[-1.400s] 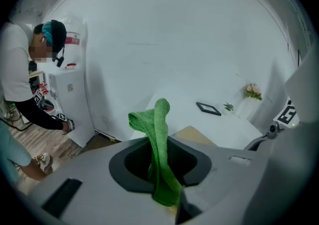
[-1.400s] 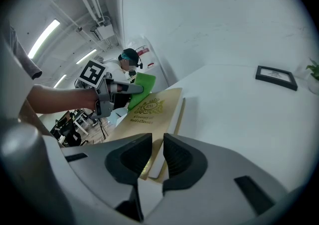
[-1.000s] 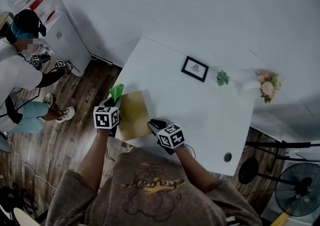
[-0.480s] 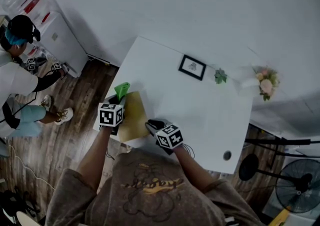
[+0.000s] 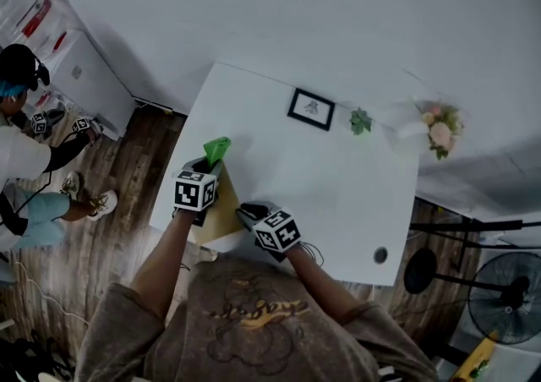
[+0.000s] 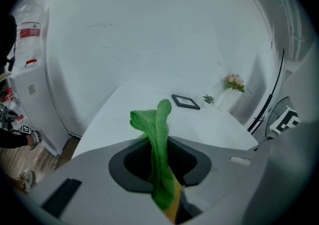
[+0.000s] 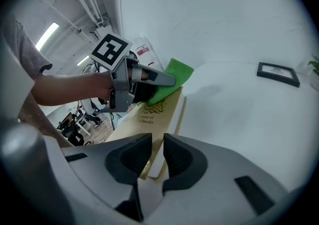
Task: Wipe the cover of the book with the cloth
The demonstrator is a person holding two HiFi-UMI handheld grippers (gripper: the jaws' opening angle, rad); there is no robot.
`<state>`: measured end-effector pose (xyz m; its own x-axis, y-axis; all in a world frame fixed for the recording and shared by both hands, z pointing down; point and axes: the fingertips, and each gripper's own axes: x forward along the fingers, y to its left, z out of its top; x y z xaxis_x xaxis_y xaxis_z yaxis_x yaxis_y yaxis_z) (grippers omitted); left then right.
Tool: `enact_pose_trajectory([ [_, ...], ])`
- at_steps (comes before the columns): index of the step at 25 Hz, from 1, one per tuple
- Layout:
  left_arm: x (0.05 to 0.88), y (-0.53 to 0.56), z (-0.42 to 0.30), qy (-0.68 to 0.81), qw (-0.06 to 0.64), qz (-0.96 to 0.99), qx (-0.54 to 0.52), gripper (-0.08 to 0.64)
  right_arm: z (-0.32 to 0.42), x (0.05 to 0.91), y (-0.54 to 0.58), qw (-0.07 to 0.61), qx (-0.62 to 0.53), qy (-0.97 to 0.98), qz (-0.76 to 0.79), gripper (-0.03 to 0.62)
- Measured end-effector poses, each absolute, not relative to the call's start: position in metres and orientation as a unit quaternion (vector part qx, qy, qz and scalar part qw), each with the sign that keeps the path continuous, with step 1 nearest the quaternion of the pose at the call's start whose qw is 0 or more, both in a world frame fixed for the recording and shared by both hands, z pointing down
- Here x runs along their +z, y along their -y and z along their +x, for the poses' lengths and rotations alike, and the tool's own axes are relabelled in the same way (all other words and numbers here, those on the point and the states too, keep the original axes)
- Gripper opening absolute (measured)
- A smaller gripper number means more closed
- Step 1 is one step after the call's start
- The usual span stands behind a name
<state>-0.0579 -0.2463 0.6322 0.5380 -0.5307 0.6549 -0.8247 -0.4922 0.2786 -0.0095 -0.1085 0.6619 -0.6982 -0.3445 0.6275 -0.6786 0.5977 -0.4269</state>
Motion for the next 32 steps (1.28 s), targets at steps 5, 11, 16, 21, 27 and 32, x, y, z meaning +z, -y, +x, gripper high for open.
enact_pose_trajectory([
  [5, 0.631, 0.244, -0.029, 0.379, 0.307, 0.84, 0.239, 0.069, -0.007, 0.662, 0.108, 0.242, 0.339, 0.857, 0.303, 0.074],
  [11, 0.622, 0.233, 0.0, 0.341, 0.342, 0.851, 0.208, 0.069, -0.006, 0.662, 0.107, 0.236, 0.345, 0.857, 0.302, 0.074],
  [16, 0.601, 0.225, 0.005, 0.333, 0.351, 0.857, 0.176, 0.069, -0.004, 0.662, 0.108, 0.23, 0.349, 0.857, 0.302, 0.075],
  [21, 0.579, 0.22, -0.012, 0.343, 0.362, 0.855, 0.139, 0.069, -0.004, 0.663, 0.107, 0.228, 0.35, 0.859, 0.297, 0.075],
  [27, 0.563, 0.21, -0.053, 0.379, 0.374, 0.84, 0.102, 0.069, -0.004, 0.664, 0.108, 0.231, 0.351, 0.859, 0.292, 0.075],
  [32, 0.561, 0.198, -0.103, 0.43, 0.372, 0.818, 0.087, 0.069, -0.005, 0.664, 0.108, 0.228, 0.356, 0.86, 0.287, 0.077],
])
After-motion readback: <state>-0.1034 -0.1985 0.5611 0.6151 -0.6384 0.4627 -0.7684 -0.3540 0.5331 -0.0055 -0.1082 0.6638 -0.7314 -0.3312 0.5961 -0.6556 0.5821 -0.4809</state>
